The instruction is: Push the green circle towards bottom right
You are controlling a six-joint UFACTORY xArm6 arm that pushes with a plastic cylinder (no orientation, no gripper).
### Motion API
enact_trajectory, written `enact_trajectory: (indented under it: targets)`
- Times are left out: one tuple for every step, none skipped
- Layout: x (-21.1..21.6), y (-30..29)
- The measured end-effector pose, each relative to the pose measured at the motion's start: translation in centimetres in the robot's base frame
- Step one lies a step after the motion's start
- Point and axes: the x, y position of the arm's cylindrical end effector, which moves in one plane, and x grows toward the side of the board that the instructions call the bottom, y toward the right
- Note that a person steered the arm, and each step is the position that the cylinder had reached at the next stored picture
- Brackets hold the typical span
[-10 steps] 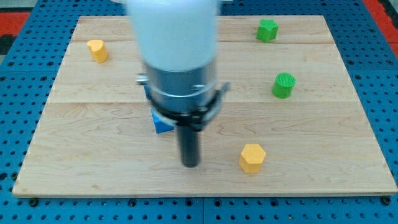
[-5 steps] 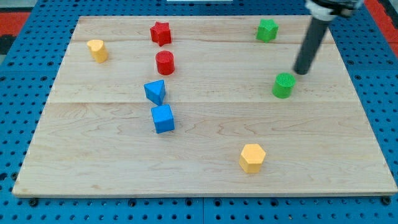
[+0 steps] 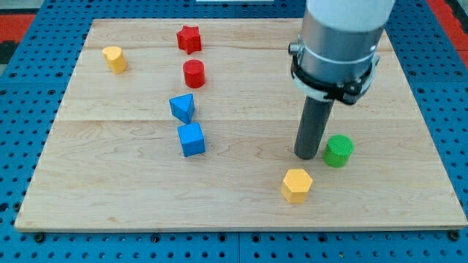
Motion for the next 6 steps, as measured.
enact_trajectory:
  targets:
    - [-0.6, 1.8]
    - [-5.0, 1.8]
    - [-2.4, 6.0]
    - [2.5, 7.2]
    - [0.2, 7.8]
    - [-4.1, 12.1]
